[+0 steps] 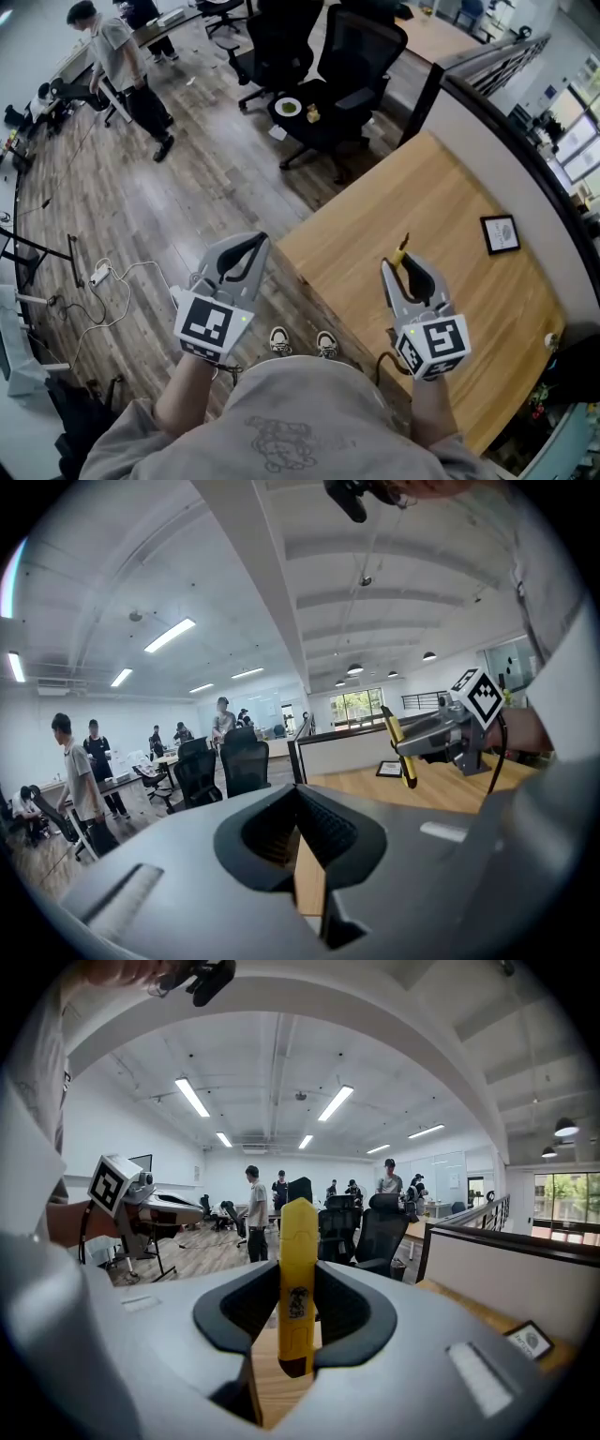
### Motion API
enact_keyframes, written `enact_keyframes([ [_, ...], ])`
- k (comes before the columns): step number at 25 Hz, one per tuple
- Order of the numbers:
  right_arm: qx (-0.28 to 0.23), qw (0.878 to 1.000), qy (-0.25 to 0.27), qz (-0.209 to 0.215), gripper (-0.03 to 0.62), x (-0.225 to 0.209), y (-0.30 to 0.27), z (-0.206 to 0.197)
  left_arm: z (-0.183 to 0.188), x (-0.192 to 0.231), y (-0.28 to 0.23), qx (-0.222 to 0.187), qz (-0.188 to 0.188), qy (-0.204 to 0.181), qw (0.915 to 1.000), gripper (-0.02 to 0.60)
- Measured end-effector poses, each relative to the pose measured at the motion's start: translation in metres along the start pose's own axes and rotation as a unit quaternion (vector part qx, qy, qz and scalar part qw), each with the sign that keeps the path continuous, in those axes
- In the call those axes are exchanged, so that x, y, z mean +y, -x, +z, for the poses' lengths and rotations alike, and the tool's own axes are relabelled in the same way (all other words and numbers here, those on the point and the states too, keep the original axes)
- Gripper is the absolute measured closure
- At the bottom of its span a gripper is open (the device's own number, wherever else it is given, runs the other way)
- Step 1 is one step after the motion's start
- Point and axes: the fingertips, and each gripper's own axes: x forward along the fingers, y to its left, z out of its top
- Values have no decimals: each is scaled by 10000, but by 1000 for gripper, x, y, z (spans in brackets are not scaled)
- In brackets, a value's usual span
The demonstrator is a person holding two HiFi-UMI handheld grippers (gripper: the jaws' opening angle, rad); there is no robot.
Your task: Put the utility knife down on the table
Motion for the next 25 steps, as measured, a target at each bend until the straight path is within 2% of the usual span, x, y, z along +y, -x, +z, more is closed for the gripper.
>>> enact_keyframes([
  [7,551,9985,18,-33,470,3,-33,-15,-21,15,-13,157,-29,0,9999,580],
  [11,1024,9947,16,33,470,1,-68,-40,-38,22,-25,328,-42,24,9994,580],
  [18,2170,9758,178,207,470,-7,-133,-124,-91,33,-46,757,-53,242,9968,580],
  [25,2996,9526,-50,528,470,7,-180,-196,-150,40,-61,1244,-151,478,9910,580],
])
